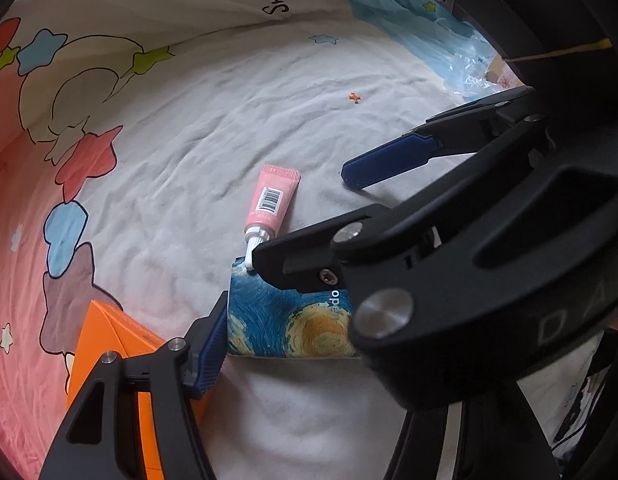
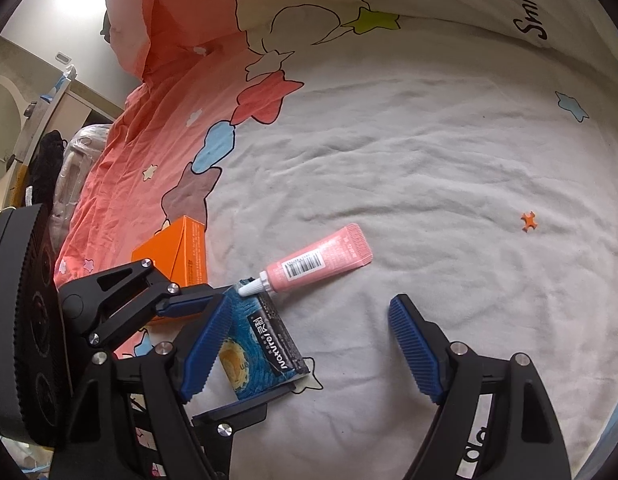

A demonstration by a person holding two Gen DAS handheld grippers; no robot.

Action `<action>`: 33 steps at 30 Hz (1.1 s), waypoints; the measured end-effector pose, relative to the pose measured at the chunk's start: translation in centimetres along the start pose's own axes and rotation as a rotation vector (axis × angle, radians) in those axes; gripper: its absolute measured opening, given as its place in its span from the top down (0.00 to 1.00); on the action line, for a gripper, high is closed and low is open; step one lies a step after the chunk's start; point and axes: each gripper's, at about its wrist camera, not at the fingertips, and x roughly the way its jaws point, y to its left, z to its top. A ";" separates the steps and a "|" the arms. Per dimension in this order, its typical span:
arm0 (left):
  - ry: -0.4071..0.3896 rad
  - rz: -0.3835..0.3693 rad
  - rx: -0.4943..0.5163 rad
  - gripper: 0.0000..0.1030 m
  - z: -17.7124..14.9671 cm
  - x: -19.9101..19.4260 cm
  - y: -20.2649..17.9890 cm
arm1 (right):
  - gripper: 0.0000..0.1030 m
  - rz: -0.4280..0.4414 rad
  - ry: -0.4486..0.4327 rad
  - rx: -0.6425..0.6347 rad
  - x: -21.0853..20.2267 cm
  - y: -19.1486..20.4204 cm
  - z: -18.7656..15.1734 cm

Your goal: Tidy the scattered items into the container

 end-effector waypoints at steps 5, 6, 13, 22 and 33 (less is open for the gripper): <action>-0.007 -0.012 -0.021 0.38 -0.5 -0.9 0.9 | 0.23 -0.025 0.019 0.022 1.0 0.5 0.7; -0.006 -0.012 -0.019 0.38 -0.6 -1.0 0.9 | 0.23 -0.029 0.017 0.037 1.1 0.5 0.9; -0.010 0.013 -0.001 0.38 -1.0 -1.8 0.9 | 0.22 -0.086 0.034 0.139 1.6 0.6 2.2; -0.004 0.010 -0.023 0.37 -1.3 -2.1 1.3 | 0.77 -0.414 0.099 0.121 2.5 2.5 3.2; 0.010 0.015 -0.026 0.37 -1.2 -2.4 1.1 | 0.86 -0.282 0.072 0.168 -0.3 0.2 0.4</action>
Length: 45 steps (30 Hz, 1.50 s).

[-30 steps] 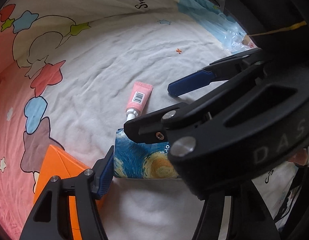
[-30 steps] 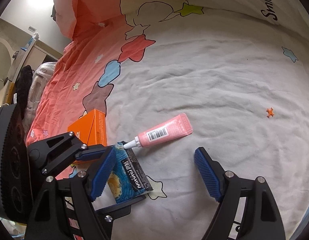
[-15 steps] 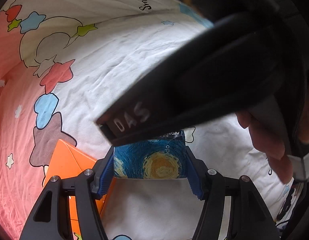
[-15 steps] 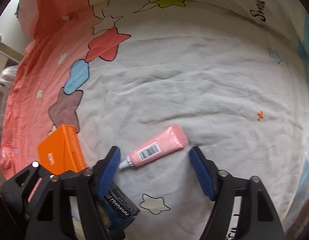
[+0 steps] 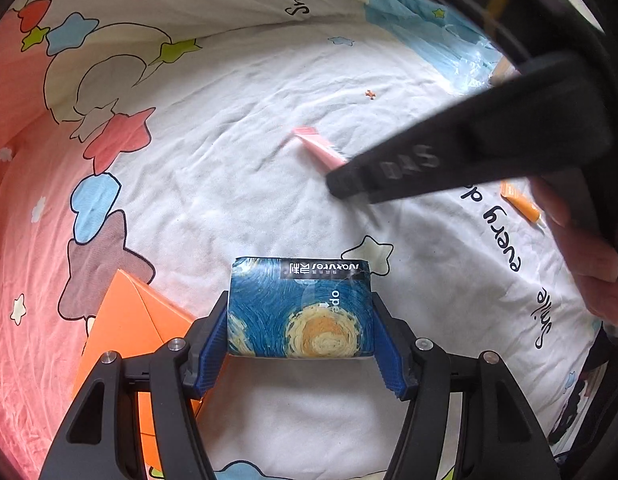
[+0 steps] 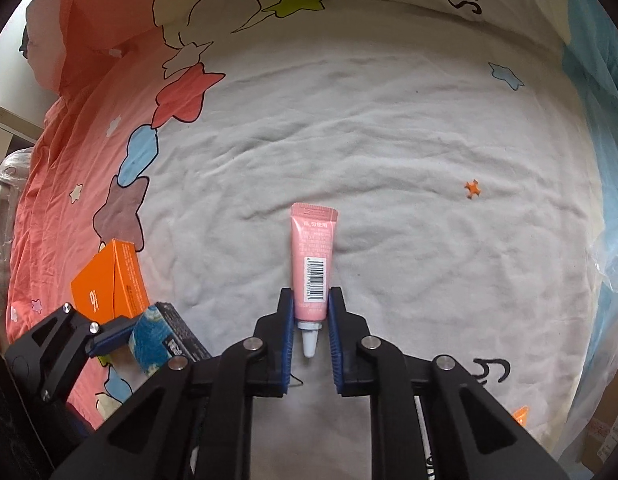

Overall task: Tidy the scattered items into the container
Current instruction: 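Close the left gripper on the blue tissue pack while the right gripper grasps the pink tube, then carry the tissue pack and pink tube over the cardboard box with both grippers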

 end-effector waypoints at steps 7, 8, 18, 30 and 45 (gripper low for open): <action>0.008 0.011 0.006 0.37 -0.9 -0.3 -0.8 | 0.86 -0.047 -0.011 -0.026 -2.4 -1.5 -4.7; 0.007 0.012 0.008 0.37 -0.9 -0.4 -1.0 | 0.86 -0.051 -0.013 -0.029 -2.8 -1.6 -5.1; 0.005 0.012 0.048 0.37 -0.9 -2.4 -3.9 | 0.86 -0.067 -0.087 -0.035 -8.3 -1.5 -9.3; -0.011 0.034 0.071 0.37 -1.7 -6.8 -6.9 | 0.86 -0.065 -0.138 -0.017 -11.9 -0.2 -12.3; -0.028 0.003 0.209 0.37 -1.0 -11.2 -14.9 | 0.85 -0.088 -0.217 0.057 -18.2 -3.4 -17.4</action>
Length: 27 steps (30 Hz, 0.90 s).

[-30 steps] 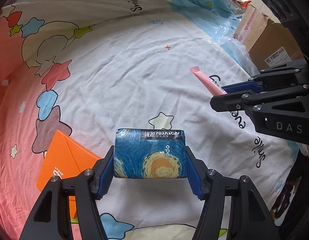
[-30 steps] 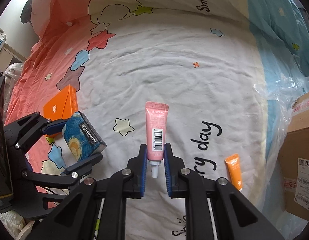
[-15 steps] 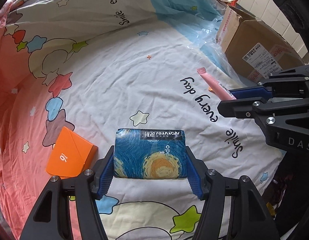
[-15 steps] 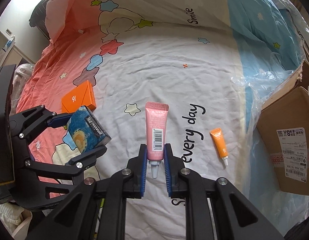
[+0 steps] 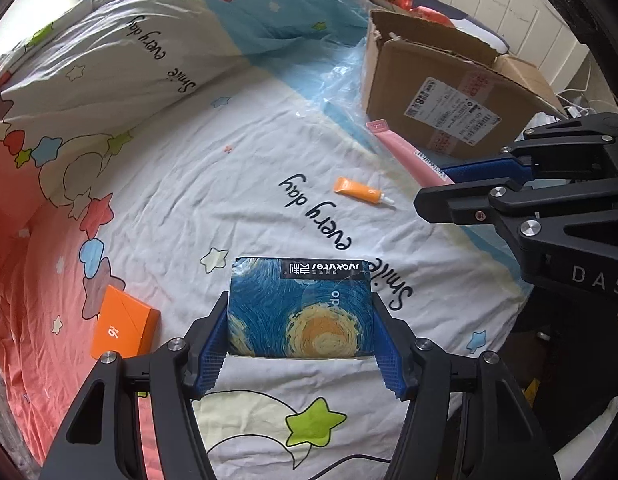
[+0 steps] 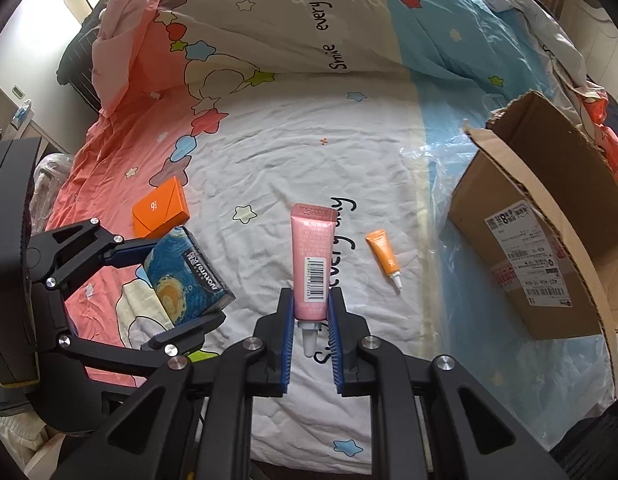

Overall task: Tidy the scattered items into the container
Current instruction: 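Carry the tissue pack and pink tube over the cardboard box with both grippers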

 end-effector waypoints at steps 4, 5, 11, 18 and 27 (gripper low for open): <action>-0.013 0.002 0.024 0.37 0.9 -0.6 -1.9 | 0.85 -0.028 -0.018 0.017 -1.6 -1.7 -0.8; -0.016 0.004 0.029 0.37 1.1 -0.7 -2.3 | 0.85 -0.034 -0.025 0.020 -2.0 -2.1 -0.9; -0.042 0.015 0.056 0.37 3.0 -1.8 -3.9 | 0.85 -0.061 -0.056 0.052 -4.0 -4.4 -1.6; -0.077 0.019 0.086 0.37 5.5 -3.2 -5.3 | 0.85 -0.075 -0.085 0.080 -5.8 -6.2 -1.7; -0.134 0.009 0.133 0.37 9.3 -5.3 -7.6 | 0.85 -0.090 -0.122 0.121 -8.4 -8.8 -1.9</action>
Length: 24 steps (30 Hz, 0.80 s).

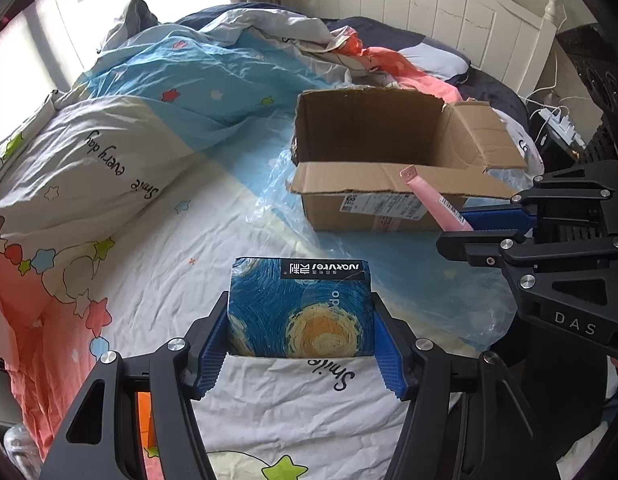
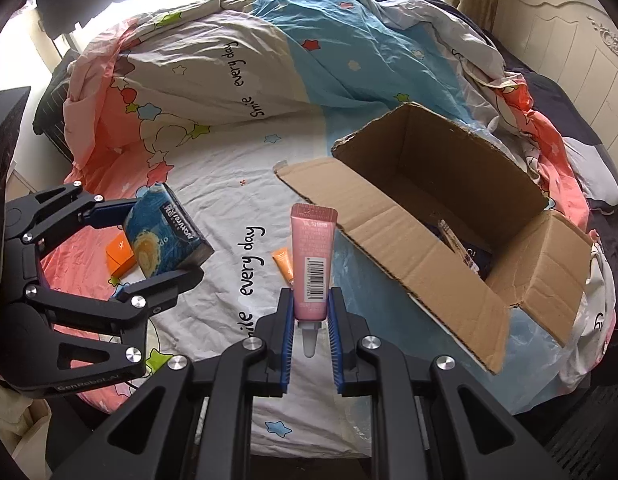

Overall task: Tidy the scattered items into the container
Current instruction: 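Carry the tissue pack and pink tube over the cardboard box with both grippers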

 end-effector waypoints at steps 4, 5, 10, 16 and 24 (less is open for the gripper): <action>-0.023 0.005 0.026 0.37 2.0 -0.5 -0.9 | 0.85 -0.017 -0.023 0.019 -1.1 -1.5 0.4; -0.029 0.005 0.034 0.37 2.5 -0.6 -1.2 | 0.85 -0.021 -0.027 0.022 -1.4 -2.0 0.5; -0.061 0.006 0.060 0.37 5.5 -0.8 -2.3 | 0.85 -0.038 -0.041 0.037 -2.0 -4.1 1.5; -0.070 -0.015 0.115 0.37 9.0 0.6 -4.3 | 0.85 -0.047 -0.045 0.054 -1.6 -6.4 2.2; -0.059 -0.041 0.135 0.37 12.8 3.9 -6.0 | 0.85 -0.083 -0.041 0.070 -0.3 -9.3 2.9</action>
